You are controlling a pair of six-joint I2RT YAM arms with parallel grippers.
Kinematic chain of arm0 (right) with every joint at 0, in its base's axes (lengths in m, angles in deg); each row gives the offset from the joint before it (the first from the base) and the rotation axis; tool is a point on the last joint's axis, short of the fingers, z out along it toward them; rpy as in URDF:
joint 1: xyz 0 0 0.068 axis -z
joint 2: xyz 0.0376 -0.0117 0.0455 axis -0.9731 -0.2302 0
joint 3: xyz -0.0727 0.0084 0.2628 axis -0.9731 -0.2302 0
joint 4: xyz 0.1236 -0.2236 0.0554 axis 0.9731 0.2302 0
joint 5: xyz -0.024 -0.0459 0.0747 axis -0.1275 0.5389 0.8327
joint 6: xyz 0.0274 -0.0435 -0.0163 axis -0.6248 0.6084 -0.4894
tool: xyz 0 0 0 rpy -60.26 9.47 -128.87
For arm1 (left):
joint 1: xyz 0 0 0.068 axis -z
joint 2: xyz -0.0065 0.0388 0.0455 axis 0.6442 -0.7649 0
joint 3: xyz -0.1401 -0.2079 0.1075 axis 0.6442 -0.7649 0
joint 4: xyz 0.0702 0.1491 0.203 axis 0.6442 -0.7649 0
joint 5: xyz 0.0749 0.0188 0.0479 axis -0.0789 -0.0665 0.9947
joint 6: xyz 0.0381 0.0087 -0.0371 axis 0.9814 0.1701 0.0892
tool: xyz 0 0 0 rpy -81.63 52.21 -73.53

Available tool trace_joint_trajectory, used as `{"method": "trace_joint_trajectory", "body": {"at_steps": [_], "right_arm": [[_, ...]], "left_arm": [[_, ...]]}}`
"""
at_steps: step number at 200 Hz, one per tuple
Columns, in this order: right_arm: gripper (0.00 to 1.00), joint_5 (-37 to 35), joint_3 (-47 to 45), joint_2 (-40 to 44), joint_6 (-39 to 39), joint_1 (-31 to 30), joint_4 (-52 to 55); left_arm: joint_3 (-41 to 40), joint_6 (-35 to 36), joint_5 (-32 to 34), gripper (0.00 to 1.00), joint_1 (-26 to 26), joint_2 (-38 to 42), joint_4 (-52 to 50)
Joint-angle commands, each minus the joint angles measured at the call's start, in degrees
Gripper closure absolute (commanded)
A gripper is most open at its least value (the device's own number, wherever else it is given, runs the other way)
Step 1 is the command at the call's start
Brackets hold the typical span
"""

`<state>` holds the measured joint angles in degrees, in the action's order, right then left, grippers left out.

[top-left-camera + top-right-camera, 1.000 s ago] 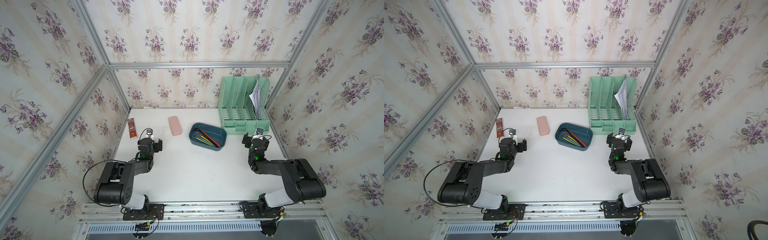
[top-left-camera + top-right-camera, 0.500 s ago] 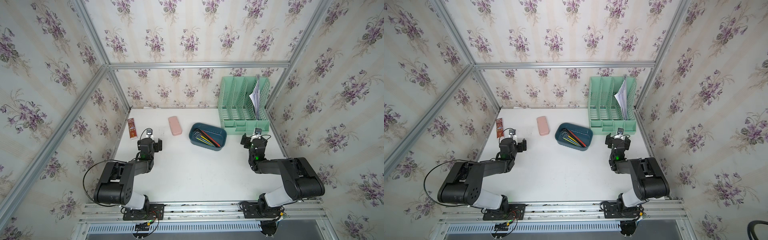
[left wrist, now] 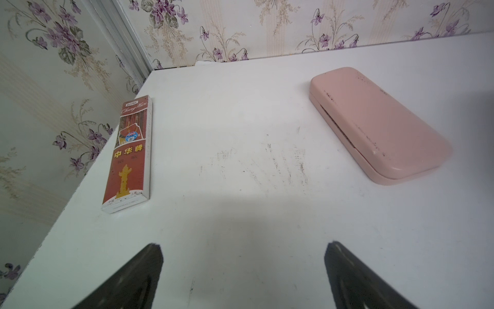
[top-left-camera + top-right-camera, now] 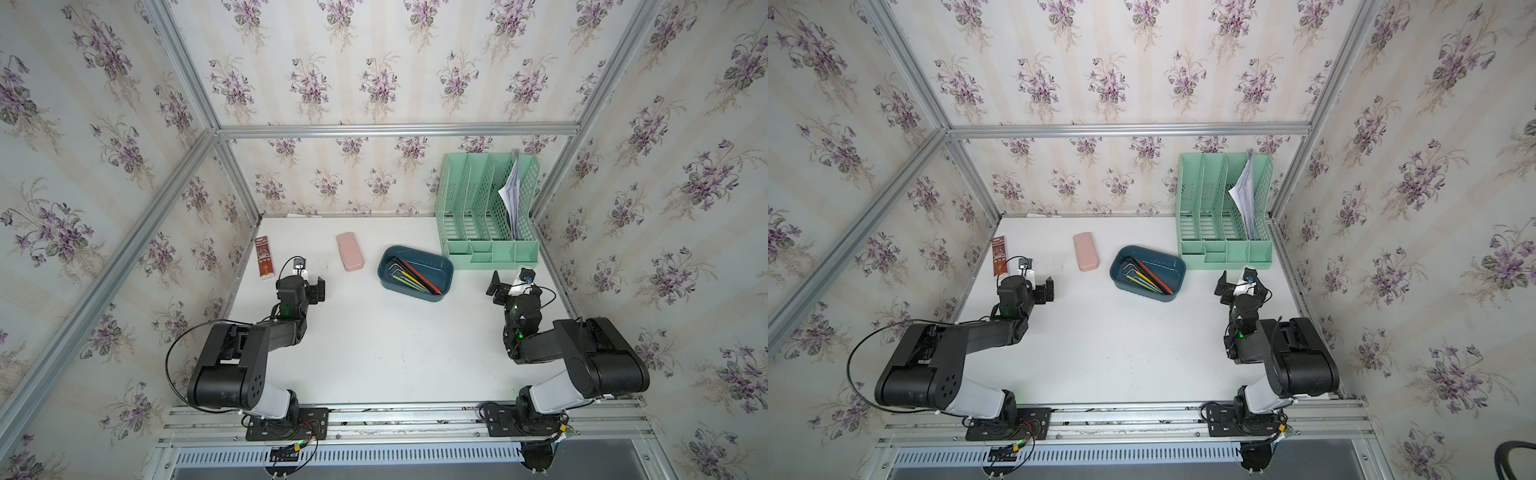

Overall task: Put the hex key on the desktop into the storage box
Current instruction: Reset both arms

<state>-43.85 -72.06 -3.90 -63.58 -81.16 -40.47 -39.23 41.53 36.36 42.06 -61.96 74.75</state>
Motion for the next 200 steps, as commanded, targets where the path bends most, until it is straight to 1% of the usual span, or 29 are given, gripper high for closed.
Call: {"method": "trace_joint_trajectory", "body": {"at_steps": [1, 6, 17, 29, 41, 53, 66, 80, 200], "right_arm": [[0.00, 0.4, 0.3, 0.5, -0.6, 0.0, 0.1], [0.00, 0.4, 0.8, 1.1, -1.0, 0.0, 2.5], [0.00, 0.4, -0.3, -0.5, -0.1, -0.1, -3.3], [0.00, 0.4, 0.6, 0.9, -0.9, -0.1, 2.1], [0.00, 0.5, -0.2, -0.3, -0.2, -0.1, -2.5], [0.00, 0.5, 0.5, 0.8, -0.8, -0.1, 1.5], [0.00, 0.6, -0.1, 0.0, -0.3, -0.1, -1.9], [0.00, 0.5, 0.4, 0.7, -0.7, -0.1, 1.0], [0.00, 0.6, 0.2, 0.4, -0.6, -0.1, 0.1]], "left_arm": [[0.2, 0.6, -0.4, 0.01, 0.0, 0.2, 0.7], [0.3, 0.7, -0.4, 0.01, 0.0, 0.2, 0.7], [0.3, 0.7, -0.4, 0.01, -0.1, 0.1, 0.7], [0.3, 0.7, -0.4, 0.01, 0.0, 0.2, 0.7], [0.3, 0.6, -0.4, 0.01, 0.0, 0.2, 0.7], [0.2, 0.6, -0.4, 0.01, 0.0, 0.1, 0.7], [0.3, 0.7, -0.4, 0.01, 0.0, 0.1, 0.6], [0.2, 0.7, -0.4, 0.01, 0.0, 0.1, 0.6], [0.3, 0.6, -0.6, 0.01, -0.1, 0.1, 0.6]]}}
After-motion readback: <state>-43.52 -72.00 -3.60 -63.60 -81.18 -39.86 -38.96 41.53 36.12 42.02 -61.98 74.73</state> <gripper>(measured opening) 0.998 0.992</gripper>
